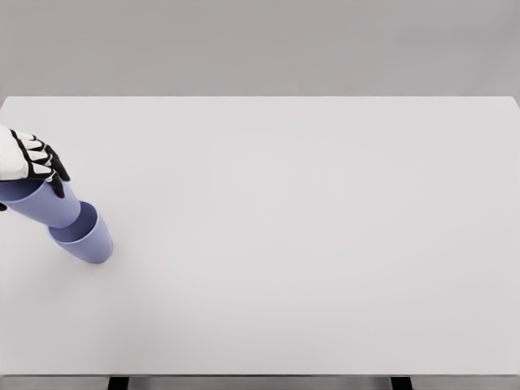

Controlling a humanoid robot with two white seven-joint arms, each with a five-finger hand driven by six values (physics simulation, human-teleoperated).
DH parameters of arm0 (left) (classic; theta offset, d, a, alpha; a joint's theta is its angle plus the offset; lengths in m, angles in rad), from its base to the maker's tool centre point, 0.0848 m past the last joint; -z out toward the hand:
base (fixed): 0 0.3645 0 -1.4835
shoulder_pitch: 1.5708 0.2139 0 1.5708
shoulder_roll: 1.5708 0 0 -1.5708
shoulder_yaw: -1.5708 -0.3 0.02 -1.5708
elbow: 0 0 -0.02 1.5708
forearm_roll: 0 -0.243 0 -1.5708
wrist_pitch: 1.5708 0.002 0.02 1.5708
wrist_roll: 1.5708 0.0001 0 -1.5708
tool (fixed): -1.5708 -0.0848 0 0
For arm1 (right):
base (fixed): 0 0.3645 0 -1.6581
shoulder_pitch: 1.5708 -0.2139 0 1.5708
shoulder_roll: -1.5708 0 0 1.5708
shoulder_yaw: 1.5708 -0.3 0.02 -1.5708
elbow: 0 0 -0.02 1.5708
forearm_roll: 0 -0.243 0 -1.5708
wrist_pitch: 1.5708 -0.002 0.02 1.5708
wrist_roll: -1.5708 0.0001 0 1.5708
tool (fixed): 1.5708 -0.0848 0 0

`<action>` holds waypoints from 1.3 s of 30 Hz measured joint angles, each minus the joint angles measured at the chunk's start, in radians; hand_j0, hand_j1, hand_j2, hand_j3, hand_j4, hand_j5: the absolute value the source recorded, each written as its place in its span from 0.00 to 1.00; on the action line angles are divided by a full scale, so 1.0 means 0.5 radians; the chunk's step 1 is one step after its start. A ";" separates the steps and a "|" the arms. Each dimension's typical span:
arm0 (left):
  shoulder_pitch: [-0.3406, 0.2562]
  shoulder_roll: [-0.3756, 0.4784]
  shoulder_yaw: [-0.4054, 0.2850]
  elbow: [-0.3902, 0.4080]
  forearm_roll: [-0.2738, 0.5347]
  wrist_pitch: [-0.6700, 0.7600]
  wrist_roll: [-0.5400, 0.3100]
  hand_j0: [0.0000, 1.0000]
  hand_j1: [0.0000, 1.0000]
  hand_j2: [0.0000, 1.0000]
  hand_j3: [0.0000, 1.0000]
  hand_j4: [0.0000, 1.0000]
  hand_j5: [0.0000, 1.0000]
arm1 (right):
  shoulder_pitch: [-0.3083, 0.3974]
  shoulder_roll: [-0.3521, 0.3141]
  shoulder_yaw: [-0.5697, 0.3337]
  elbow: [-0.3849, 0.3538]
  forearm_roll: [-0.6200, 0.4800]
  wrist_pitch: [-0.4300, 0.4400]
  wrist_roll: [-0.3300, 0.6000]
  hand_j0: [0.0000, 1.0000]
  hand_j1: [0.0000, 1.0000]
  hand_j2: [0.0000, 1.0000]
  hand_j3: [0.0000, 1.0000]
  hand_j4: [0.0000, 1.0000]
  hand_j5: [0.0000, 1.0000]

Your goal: Place the right cup on the left cup with left arm

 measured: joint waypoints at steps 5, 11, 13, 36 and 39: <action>0.006 -0.001 0.000 0.000 0.001 0.000 0.000 0.63 0.63 0.63 0.63 0.63 0.63 | 0.000 0.000 0.000 0.000 0.000 0.000 0.000 1.00 1.00 1.00 1.00 1.00 1.00; 0.025 -0.010 0.000 0.000 0.000 0.000 0.000 0.63 0.63 0.63 0.63 0.63 0.63 | 0.000 0.000 0.000 0.000 0.000 0.000 0.000 1.00 1.00 1.00 1.00 1.00 1.00; 0.025 -0.015 0.000 0.000 -0.001 0.000 0.000 0.63 0.63 0.63 0.63 0.63 0.63 | 0.000 0.000 0.000 0.000 0.000 0.000 0.000 1.00 1.00 1.00 1.00 1.00 1.00; 0.080 -0.046 0.004 0.003 0.001 0.001 0.000 0.63 0.63 0.63 0.63 0.63 0.63 | 0.000 0.000 0.000 0.000 0.000 0.000 0.000 1.00 1.00 1.00 1.00 1.00 1.00; 0.099 -0.054 0.003 0.003 0.000 0.000 -0.001 0.63 0.63 0.63 0.63 0.63 0.63 | 0.000 0.000 0.000 0.000 0.000 0.000 0.000 1.00 1.00 1.00 1.00 1.00 1.00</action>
